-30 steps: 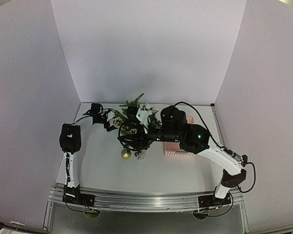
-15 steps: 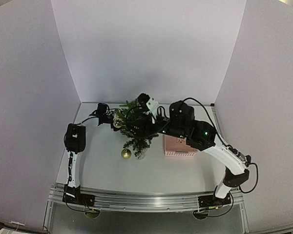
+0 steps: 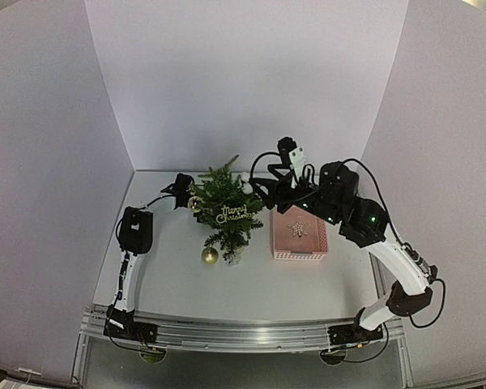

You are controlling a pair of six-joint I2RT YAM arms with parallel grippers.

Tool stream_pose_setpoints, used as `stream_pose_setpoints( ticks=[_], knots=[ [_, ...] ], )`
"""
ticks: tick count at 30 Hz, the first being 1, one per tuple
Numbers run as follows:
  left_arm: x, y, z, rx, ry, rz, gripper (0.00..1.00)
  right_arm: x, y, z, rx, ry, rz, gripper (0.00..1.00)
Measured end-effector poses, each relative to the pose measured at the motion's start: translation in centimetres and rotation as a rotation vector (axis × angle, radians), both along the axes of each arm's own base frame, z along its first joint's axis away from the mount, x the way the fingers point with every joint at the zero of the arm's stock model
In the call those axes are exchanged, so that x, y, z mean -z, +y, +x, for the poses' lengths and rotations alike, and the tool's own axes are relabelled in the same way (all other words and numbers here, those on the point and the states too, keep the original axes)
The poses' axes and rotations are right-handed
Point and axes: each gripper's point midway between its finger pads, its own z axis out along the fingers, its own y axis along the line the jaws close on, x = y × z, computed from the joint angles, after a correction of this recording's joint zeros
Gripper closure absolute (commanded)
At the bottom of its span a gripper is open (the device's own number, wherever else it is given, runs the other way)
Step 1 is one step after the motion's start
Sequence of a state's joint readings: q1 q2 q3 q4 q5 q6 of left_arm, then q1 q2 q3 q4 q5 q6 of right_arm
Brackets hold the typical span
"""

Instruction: Decorate the small christmas tree

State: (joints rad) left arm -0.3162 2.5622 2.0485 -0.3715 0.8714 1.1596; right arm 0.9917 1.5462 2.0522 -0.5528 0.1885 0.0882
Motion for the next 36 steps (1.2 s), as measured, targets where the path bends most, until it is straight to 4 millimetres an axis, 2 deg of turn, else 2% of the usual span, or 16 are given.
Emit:
stream_pose_setpoints(
  ticks=[4,9,21,24,28,29,33,36],
  knots=[
    [0.6,0.0,-0.7,0.029,-0.001,0.024,0.09,0.8,-1.3,0.8,0.05,0.02,-0.006,0.33],
    [1.1,-0.1,-1.0,0.043,0.002,0.037,0.19,1.1,-1.6,1.0,0.066,0.032,-0.003,0.33],
    [1.1,-0.7,-1.3,0.05,0.006,0.038,0.21,1.7,-1.5,1.0,0.068,0.05,-0.005,0.34],
    [1.1,-1.0,-1.4,0.053,0.005,0.037,0.28,1.8,-1.5,1.1,0.069,0.055,-0.006,0.34],
    [1.1,-1.2,-1.5,0.053,0.006,0.035,0.5,2.2,-1.4,1.1,0.069,0.061,-0.011,0.34],
    [1.1,-1.2,-1.5,0.052,0.009,0.035,0.53,2.2,-1.4,1.1,0.07,0.062,-0.011,0.34],
    [1.0,-1.3,-1.4,0.04,0.016,0.027,0.6,2.2,-1.4,1.1,0.069,0.062,-0.011,0.35],
    [1.2,-1.2,-1.4,0.029,0.026,0.022,0.61,2.2,-1.4,1.1,0.069,0.062,-0.011,0.35]
  ],
)
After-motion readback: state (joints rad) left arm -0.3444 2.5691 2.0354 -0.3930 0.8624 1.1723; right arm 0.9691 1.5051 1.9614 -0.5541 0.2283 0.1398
